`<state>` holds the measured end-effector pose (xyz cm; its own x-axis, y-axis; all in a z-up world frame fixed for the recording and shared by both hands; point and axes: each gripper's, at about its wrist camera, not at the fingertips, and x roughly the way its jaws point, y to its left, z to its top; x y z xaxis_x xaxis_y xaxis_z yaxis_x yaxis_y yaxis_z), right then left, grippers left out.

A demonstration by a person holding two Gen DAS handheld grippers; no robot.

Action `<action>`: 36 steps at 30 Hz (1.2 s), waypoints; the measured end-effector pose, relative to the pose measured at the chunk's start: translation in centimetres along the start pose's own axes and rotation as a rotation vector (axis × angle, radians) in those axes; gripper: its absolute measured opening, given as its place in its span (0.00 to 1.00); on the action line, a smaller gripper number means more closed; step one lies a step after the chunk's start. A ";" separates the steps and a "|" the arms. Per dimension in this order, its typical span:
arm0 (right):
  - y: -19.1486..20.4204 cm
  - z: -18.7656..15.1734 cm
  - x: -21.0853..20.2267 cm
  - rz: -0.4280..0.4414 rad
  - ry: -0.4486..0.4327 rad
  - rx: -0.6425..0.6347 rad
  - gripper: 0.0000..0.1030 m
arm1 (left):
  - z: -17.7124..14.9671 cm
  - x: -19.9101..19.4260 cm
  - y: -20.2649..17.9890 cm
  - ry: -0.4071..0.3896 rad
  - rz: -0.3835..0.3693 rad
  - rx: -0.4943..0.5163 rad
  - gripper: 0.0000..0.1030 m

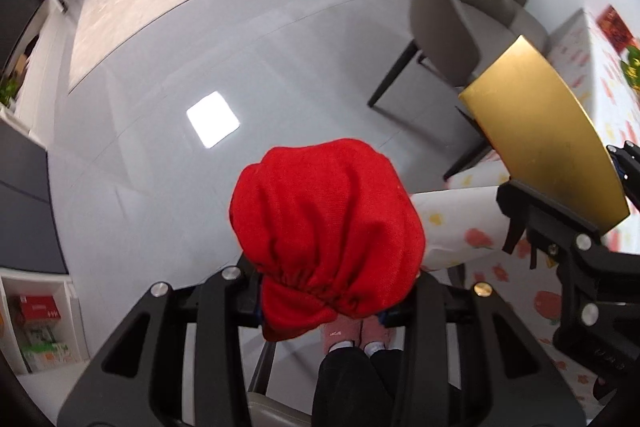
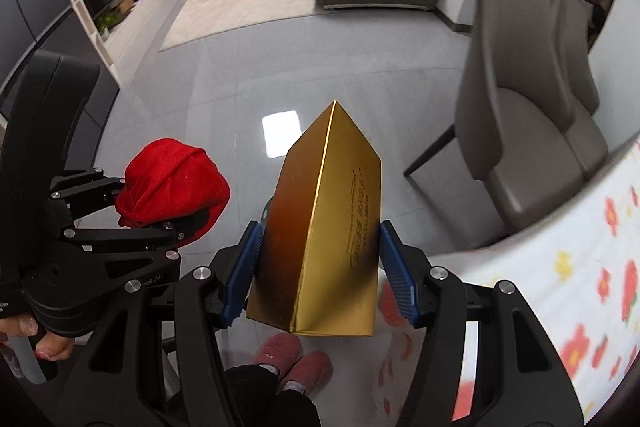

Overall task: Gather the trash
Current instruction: 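Carry the red ball and gold box away from the table to the bin, then open right tool to drop the gold box while left tool releases red ball into bin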

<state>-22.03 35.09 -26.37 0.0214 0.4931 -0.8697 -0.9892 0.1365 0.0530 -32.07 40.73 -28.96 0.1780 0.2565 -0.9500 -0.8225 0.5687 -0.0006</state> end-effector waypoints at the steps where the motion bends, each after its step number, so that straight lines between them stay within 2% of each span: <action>1: 0.4 0.1 1.0 0.008 0.008 -0.006 0.55 | -0.1 0.7 0.3 0.009 0.008 -0.009 0.37; 11: 2.6 0.6 12.4 0.030 0.073 -0.039 0.55 | -0.6 9.8 4.5 0.076 0.038 -0.061 0.37; 23: 2.5 0.5 22.8 0.030 0.115 -0.027 0.56 | -0.4 18.5 7.7 0.100 0.049 -0.075 0.37; 29: 2.6 -0.3 25.4 0.020 0.125 -0.032 0.56 | -0.6 20.8 7.7 0.116 0.049 -0.074 0.37; 36: 2.5 -0.7 25.1 0.008 0.132 -0.017 0.57 | -0.4 21.0 7.1 0.121 0.036 -0.068 0.37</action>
<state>-24.07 47.20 -48.44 -0.0048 0.3766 -0.9264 -0.9916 0.1182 0.0532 -34.35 49.81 -49.01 0.0851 0.1776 -0.9804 -0.8626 0.5057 0.0167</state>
